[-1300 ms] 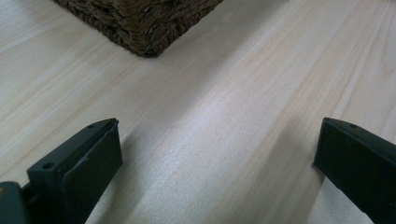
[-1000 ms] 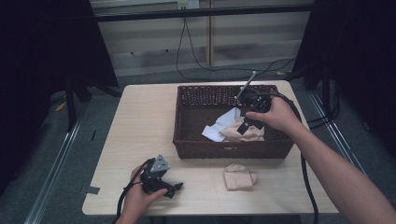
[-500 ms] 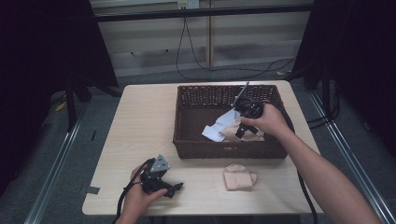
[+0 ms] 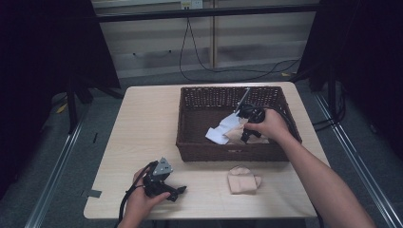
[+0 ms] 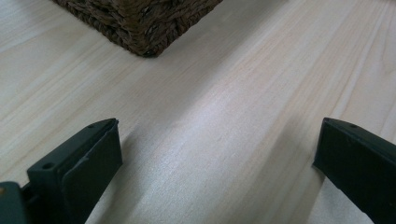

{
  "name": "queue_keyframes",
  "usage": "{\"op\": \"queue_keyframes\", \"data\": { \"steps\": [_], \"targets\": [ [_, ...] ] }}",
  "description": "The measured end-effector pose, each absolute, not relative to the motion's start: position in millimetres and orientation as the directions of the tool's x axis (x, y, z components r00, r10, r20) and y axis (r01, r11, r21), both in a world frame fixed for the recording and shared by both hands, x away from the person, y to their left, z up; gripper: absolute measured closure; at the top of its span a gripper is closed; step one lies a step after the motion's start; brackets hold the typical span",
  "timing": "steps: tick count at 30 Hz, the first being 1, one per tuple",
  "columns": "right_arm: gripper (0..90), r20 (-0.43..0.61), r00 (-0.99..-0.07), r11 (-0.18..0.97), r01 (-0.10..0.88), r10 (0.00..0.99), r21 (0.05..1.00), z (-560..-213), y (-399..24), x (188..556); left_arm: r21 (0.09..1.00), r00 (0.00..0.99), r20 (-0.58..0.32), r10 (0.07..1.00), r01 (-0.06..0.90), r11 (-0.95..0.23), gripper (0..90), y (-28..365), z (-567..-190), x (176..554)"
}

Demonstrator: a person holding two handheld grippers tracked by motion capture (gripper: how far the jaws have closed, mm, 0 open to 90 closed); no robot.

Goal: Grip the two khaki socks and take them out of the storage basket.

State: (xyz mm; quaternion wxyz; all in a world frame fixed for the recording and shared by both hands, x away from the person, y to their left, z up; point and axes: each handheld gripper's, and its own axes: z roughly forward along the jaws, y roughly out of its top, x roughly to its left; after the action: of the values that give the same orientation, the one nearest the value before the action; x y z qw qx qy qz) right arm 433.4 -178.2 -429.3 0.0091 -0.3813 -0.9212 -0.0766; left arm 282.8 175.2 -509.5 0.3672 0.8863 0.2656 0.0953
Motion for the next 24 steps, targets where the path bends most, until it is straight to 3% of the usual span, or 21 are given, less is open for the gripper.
{"op": "queue_keyframes", "data": {
  "steps": [5, 6, 7, 11, 24],
  "targets": [
    [58.8, 0.077, -0.708, 0.698, 0.706, 0.702, 0.120, -434.9, -179.7, 436.0, 0.702, 0.840, -0.029, 0.542, 0.403, -0.588, 0.2, 175.1, -509.6, 282.7],
    [58.8, 0.077, -0.708, 0.698, 0.706, 0.702, 0.120, -434.9, -179.7, 436.0, 0.702, 0.840, -0.029, 0.542, 0.403, -0.588, 0.2, 175.1, -509.6, 282.7],
    [69.5, 0.098, -0.697, 0.688, 0.717, 0.710, 0.111, -435.1, -178.5, 435.1, 0.702, 0.840, -0.029, 0.542, 0.403, -0.587, 0.2, 175.1, -509.6, 282.6],
    [83.2, 0.111, -0.708, 0.700, 0.706, 0.697, 0.109, -429.8, -177.7, 434.0, 0.701, 0.840, -0.015, 0.543, 0.396, -0.593, 0.2, 175.4, -509.2, 282.9],
    [84.3, 0.150, -0.708, 0.688, 0.707, 0.690, 0.166, -383.3, -185.3, 423.7, 0.702, 0.842, -0.020, 0.540, 0.396, -0.592, 0.0, 175.0, -509.6, 282.9]
  ]
}}
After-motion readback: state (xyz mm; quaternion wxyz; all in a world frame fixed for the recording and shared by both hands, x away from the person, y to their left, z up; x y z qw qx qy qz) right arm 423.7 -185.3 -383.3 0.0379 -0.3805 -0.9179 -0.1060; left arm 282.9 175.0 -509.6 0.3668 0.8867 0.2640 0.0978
